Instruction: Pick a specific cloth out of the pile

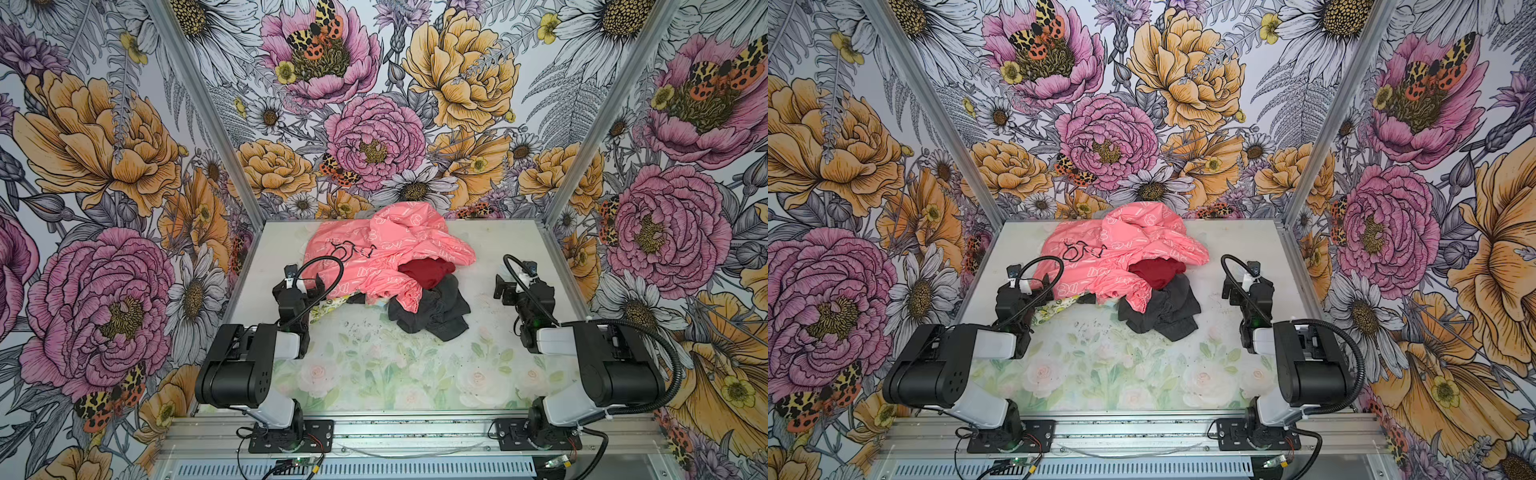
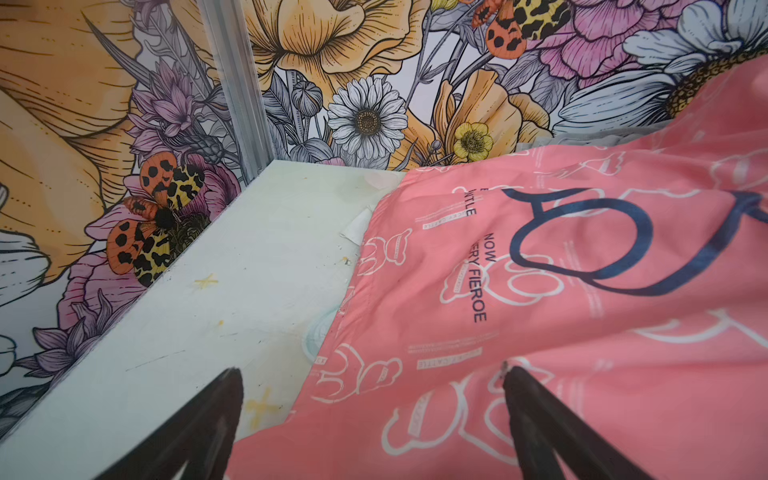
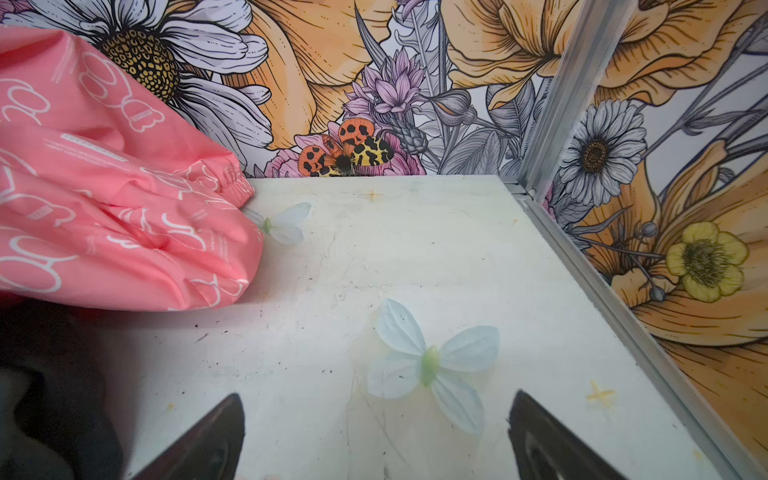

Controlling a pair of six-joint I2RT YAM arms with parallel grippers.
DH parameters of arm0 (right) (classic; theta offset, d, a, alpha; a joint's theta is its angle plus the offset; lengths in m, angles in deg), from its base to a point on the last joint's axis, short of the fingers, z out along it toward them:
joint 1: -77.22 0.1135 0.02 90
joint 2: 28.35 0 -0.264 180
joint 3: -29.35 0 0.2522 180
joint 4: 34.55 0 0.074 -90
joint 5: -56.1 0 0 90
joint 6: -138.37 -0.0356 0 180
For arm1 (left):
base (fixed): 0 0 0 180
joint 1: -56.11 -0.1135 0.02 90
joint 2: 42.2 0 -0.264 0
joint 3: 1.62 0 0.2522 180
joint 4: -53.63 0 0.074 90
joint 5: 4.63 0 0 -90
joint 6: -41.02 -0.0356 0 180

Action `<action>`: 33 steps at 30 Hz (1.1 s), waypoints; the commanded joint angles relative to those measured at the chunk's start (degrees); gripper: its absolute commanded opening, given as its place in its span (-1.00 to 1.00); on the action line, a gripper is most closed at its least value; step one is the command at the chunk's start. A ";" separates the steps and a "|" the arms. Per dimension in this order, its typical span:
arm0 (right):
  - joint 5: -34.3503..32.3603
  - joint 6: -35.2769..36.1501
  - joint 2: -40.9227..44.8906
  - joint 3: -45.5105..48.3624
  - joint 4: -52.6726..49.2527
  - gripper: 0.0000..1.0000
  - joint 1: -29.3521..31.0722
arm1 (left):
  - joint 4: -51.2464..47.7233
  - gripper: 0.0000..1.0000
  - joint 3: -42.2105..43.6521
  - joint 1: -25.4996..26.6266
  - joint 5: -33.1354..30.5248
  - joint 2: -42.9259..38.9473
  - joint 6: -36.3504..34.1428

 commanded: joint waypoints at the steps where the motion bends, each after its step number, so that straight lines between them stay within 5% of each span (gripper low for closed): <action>1: 0.54 -0.68 0.09 0.26 1.04 0.99 -0.46 | 0.09 0.97 -0.86 -0.55 1.71 -0.28 -0.41; 33: 0.56 -0.78 0.09 0.09 0.78 0.99 -0.46 | -0.66 0.98 -1.17 -0.19 1.76 -0.40 -0.61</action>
